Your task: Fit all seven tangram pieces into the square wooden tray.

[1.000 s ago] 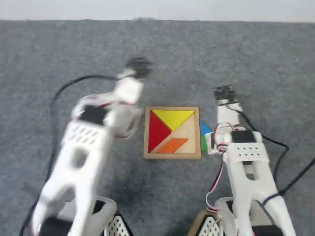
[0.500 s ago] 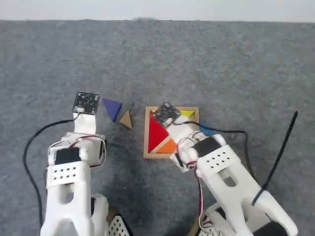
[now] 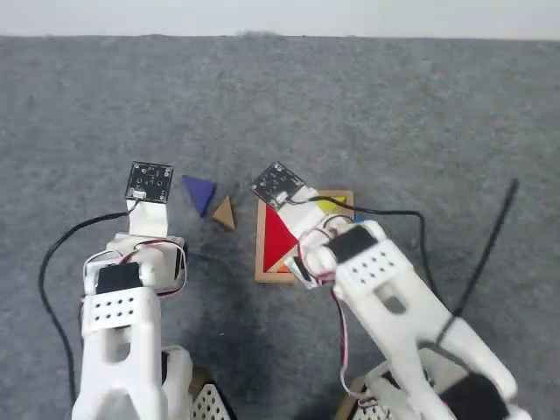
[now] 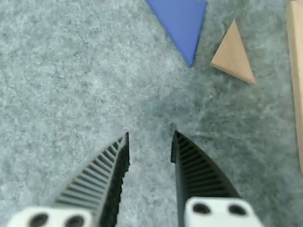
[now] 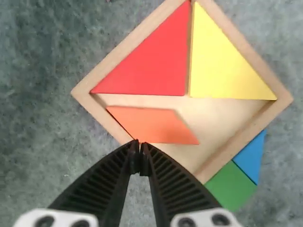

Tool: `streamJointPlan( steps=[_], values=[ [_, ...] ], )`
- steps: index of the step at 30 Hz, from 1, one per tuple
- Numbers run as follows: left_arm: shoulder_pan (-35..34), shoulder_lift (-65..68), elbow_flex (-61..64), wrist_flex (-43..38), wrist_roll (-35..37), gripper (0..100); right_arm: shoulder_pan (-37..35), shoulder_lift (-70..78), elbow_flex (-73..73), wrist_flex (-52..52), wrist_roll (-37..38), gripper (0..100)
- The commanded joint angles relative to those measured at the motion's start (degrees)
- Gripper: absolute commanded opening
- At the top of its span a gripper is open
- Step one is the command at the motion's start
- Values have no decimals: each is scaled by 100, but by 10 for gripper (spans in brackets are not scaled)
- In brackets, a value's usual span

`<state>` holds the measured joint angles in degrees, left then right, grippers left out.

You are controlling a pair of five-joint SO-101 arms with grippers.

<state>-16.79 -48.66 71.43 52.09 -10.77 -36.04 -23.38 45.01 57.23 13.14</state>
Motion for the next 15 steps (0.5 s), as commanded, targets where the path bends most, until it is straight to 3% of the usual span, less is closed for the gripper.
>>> streamJointPlan(
  steps=[1, 15],
  values=[
    [-35, -44, -22, -123, 97, 133, -48, 532, -527, -242, -123, 6],
    [-18, -44, -22, -132, 97, 133, 57, 1604, -563, -760, 0, 6]
  ],
)
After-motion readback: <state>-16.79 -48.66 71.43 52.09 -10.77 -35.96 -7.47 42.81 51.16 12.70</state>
